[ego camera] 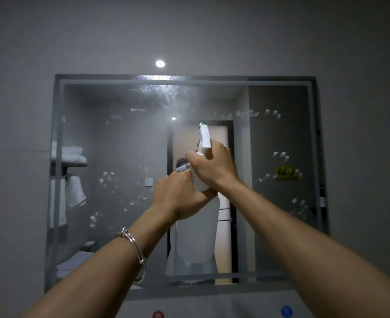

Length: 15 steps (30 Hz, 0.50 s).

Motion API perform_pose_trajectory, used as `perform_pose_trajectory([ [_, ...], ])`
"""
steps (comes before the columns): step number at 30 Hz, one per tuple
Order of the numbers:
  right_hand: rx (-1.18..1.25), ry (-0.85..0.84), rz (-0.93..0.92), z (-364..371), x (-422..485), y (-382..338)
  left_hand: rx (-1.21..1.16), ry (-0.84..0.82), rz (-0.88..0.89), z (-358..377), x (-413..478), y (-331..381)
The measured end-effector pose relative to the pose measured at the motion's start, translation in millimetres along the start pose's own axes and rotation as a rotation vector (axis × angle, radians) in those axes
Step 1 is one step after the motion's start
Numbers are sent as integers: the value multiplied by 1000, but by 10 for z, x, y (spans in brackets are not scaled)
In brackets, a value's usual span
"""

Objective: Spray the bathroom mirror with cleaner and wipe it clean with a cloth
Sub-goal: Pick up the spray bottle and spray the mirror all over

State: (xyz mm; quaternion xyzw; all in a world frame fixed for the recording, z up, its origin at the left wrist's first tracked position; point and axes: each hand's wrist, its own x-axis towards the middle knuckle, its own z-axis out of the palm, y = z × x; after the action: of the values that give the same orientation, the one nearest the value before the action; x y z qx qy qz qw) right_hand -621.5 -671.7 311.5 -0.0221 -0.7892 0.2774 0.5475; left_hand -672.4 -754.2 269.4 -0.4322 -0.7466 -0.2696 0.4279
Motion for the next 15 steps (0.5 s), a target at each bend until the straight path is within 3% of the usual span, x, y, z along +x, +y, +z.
perform_pose_trajectory([
  [9, -165, 44, 26, -192, 18, 82, -63, 8, 18, 146, 63, 167],
  [15, -139, 80, 56, -480, -50, 249, -58, -4, 65, 306, 145, 405],
])
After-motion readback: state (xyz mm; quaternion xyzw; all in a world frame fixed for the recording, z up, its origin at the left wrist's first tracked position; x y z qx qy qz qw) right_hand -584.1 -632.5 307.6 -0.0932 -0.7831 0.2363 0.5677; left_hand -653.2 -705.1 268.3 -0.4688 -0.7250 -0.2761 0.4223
